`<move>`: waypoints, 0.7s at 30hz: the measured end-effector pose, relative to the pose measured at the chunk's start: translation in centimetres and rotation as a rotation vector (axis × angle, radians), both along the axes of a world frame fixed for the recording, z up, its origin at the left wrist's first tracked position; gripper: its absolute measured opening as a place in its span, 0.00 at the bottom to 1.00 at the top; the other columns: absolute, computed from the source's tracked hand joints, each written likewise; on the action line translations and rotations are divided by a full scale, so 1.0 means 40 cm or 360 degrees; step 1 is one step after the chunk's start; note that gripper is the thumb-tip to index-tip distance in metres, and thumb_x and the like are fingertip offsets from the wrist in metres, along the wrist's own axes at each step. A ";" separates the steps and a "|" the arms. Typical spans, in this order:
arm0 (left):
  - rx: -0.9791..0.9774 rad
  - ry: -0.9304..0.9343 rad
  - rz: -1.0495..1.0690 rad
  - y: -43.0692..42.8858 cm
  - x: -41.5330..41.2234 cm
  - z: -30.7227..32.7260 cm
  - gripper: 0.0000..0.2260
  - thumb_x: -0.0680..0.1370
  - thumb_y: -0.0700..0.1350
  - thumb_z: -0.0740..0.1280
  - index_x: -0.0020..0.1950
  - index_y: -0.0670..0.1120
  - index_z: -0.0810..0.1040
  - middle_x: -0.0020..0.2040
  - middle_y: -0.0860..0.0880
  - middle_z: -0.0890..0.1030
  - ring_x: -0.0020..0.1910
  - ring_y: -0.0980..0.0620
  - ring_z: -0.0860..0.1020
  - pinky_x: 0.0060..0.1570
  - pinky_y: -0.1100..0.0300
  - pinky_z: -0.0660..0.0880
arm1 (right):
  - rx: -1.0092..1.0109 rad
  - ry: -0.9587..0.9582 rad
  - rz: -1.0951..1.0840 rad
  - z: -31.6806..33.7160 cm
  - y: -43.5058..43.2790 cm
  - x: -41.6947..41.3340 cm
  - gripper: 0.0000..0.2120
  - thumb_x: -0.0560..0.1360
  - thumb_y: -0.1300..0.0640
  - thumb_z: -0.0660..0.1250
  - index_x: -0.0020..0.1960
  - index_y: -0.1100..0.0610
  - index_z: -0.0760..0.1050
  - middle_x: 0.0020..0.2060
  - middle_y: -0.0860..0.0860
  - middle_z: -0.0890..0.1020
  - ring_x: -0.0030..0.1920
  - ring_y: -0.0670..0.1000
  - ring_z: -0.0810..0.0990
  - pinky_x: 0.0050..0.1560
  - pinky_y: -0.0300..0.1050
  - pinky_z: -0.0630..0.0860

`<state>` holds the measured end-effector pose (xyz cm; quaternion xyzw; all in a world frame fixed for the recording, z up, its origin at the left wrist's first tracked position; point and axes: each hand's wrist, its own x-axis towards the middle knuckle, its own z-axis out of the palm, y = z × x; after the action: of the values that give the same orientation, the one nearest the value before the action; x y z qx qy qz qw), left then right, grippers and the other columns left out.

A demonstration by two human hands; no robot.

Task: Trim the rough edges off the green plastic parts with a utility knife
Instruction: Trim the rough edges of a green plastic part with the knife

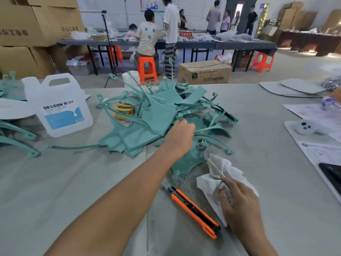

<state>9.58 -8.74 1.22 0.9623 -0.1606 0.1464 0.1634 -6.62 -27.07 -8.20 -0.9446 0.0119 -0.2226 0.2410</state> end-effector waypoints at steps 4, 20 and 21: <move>0.0149 -0.0113 0.0051 -0.002 0.014 0.034 0.08 0.83 0.44 0.64 0.51 0.40 0.79 0.54 0.41 0.72 0.56 0.42 0.72 0.48 0.48 0.77 | 0.0024 0.0069 0.0017 0.004 -0.001 -0.005 0.18 0.73 0.55 0.65 0.61 0.55 0.83 0.56 0.54 0.85 0.56 0.61 0.81 0.58 0.58 0.76; 0.0520 0.0411 0.0021 -0.045 -0.119 -0.121 0.21 0.79 0.60 0.63 0.61 0.45 0.77 0.63 0.40 0.77 0.63 0.39 0.76 0.51 0.50 0.73 | 0.0073 0.0138 -0.0017 -0.002 -0.003 -0.003 0.18 0.75 0.52 0.62 0.61 0.53 0.81 0.59 0.53 0.83 0.59 0.60 0.79 0.60 0.52 0.71; 0.0612 0.0491 0.0077 -0.041 -0.113 -0.124 0.26 0.79 0.63 0.62 0.68 0.45 0.73 0.74 0.39 0.68 0.72 0.37 0.67 0.63 0.45 0.70 | 0.0072 0.0136 -0.0013 -0.004 -0.004 -0.002 0.17 0.75 0.52 0.62 0.61 0.53 0.81 0.59 0.53 0.83 0.59 0.60 0.79 0.60 0.52 0.71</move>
<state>5.05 -10.40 -3.75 0.9902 -0.1357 -0.0316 -0.0038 -6.71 -27.22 -8.35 -0.9475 0.0309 -0.1827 0.2605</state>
